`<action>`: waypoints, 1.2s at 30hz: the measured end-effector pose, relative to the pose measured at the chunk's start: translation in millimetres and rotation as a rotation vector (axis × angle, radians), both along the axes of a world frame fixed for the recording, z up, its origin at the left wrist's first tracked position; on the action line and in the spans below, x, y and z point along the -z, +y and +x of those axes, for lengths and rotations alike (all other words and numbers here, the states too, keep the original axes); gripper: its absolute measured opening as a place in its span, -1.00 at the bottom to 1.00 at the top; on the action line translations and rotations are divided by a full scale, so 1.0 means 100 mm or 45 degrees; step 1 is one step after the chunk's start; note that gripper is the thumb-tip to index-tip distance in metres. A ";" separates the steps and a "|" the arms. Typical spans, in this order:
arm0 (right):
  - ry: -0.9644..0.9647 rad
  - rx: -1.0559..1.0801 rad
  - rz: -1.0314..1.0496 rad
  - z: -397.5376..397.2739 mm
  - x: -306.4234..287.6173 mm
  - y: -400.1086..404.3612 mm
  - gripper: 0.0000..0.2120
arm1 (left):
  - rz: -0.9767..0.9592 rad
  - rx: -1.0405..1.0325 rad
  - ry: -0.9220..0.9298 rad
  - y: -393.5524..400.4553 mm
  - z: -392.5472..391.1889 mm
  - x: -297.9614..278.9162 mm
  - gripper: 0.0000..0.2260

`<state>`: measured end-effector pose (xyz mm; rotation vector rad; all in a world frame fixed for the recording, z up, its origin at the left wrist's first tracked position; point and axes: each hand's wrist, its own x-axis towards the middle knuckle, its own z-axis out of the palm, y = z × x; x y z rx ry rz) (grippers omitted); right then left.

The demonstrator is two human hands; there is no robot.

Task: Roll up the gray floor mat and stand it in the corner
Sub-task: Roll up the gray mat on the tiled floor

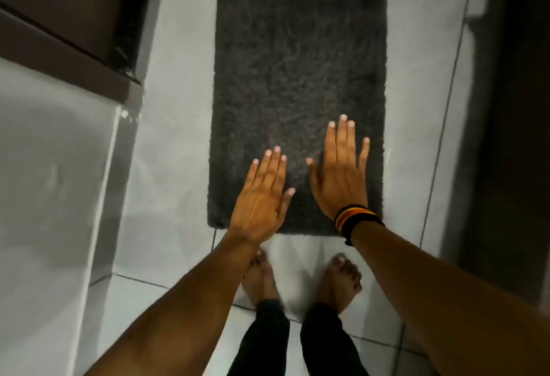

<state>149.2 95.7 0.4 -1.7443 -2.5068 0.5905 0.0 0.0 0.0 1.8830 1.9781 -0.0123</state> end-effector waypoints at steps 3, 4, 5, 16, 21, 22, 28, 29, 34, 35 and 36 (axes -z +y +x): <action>-0.059 0.006 -0.171 0.06 0.77 -0.28 -0.36 | -0.213 0.063 0.040 -0.20 0.05 0.75 -0.47; -0.066 -0.017 -0.241 0.12 0.95 -0.42 -0.41 | -0.313 0.088 0.029 -0.30 0.06 0.92 -0.53; -0.083 -0.046 -0.288 0.18 1.12 -0.56 -0.50 | -0.418 0.135 0.020 -0.38 0.09 1.08 -0.58; -0.639 -0.682 -0.331 0.58 1.76 -1.02 -0.73 | -0.452 0.453 0.194 -0.69 -0.03 1.88 -0.56; -0.435 -0.581 -0.389 0.51 1.59 -0.86 -0.72 | -0.497 0.480 0.180 -0.65 -0.05 1.80 -0.66; -0.368 -0.494 -0.458 0.50 1.55 -0.80 -0.74 | -0.533 0.404 0.149 -0.62 -0.05 1.76 -0.68; -0.161 -0.293 -0.213 0.61 1.50 -0.55 -0.81 | -0.755 -0.154 -0.209 0.06 -0.39 1.67 -0.73; -0.185 -0.342 -0.157 0.62 1.51 -0.51 -0.75 | -0.815 -0.209 -0.271 0.17 -0.46 1.66 -0.72; -0.395 -0.539 -0.285 0.62 1.62 -0.21 -0.59 | -0.482 -0.120 -0.092 0.28 -0.44 1.62 -0.72; -0.401 -0.547 -0.330 0.60 1.64 -0.17 -0.63 | -0.317 -0.060 0.040 0.21 -0.41 1.59 -0.69; -0.392 -0.534 -0.362 0.57 1.64 -0.14 -0.68 | -0.205 -0.010 0.136 0.14 -0.37 1.55 -0.64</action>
